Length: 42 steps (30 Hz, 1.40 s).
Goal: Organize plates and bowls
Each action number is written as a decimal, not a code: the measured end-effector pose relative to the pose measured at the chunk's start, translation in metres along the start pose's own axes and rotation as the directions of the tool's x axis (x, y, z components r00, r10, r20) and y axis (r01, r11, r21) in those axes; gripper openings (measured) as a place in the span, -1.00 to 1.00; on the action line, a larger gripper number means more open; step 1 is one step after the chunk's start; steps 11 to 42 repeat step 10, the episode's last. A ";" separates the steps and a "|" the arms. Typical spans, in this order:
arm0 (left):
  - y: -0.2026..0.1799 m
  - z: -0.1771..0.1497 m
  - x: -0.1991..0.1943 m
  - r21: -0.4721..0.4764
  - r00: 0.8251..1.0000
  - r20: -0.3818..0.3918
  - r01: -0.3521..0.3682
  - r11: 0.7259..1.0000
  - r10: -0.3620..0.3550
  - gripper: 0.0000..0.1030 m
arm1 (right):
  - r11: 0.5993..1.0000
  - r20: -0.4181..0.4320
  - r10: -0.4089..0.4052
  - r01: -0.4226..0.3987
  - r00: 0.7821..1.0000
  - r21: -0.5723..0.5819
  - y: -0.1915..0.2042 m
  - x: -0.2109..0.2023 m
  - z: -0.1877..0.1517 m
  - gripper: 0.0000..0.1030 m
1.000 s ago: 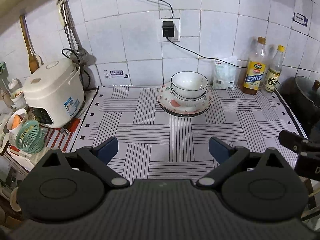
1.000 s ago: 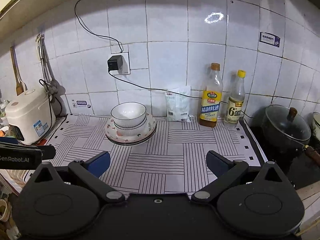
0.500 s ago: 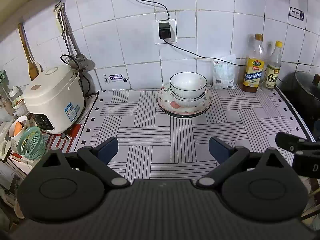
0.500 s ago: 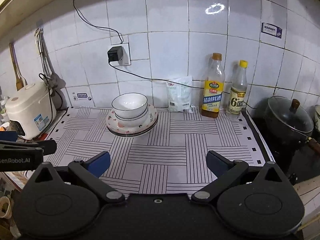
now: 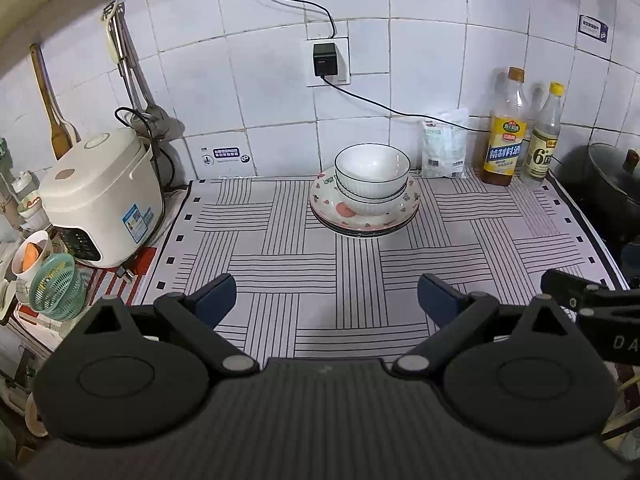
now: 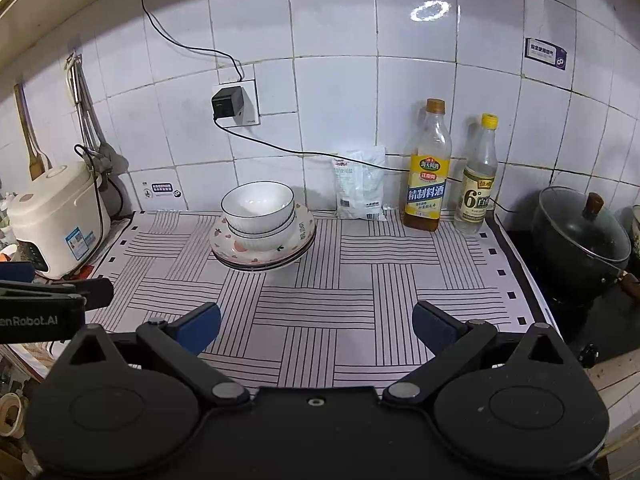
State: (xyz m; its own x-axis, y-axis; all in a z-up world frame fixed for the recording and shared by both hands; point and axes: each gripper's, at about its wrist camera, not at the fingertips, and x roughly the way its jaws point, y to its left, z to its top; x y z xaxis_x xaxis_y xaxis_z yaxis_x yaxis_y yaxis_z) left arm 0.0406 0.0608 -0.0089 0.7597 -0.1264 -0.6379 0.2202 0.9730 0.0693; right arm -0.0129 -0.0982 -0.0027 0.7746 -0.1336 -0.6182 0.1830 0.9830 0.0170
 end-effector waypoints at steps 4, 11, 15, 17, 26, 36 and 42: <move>0.001 0.001 0.002 -0.006 1.000 -0.008 0.010 1.000 -0.010 0.91 | 1.000 -0.001 -0.001 0.001 1.000 0.001 -0.001 0.001 0.000 1.00; 0.006 0.001 0.005 -0.015 0.999 -0.027 0.035 0.999 -0.036 0.91 | 1.000 -0.010 -0.005 0.005 1.000 -0.002 -0.002 0.004 -0.001 1.00; 0.006 0.001 0.005 -0.015 0.999 -0.027 0.035 0.999 -0.036 0.91 | 1.000 -0.010 -0.005 0.005 1.000 -0.002 -0.002 0.004 -0.001 1.00; 0.006 0.001 0.005 -0.015 0.999 -0.027 0.035 0.999 -0.036 0.91 | 1.000 -0.010 -0.005 0.005 1.000 -0.002 -0.002 0.004 -0.001 1.00; 0.006 0.001 0.005 -0.015 0.999 -0.027 0.035 0.999 -0.036 0.91 | 1.000 -0.010 -0.005 0.005 1.000 -0.002 -0.002 0.004 -0.001 1.00; 0.006 0.001 0.005 -0.015 0.999 -0.027 0.035 0.999 -0.036 0.91 | 1.000 -0.010 -0.005 0.005 1.000 -0.002 -0.002 0.004 -0.001 1.00; 0.006 0.001 0.005 -0.015 0.999 -0.027 0.035 0.999 -0.036 0.91 | 1.000 -0.010 -0.005 0.005 1.000 -0.002 -0.002 0.004 -0.001 1.00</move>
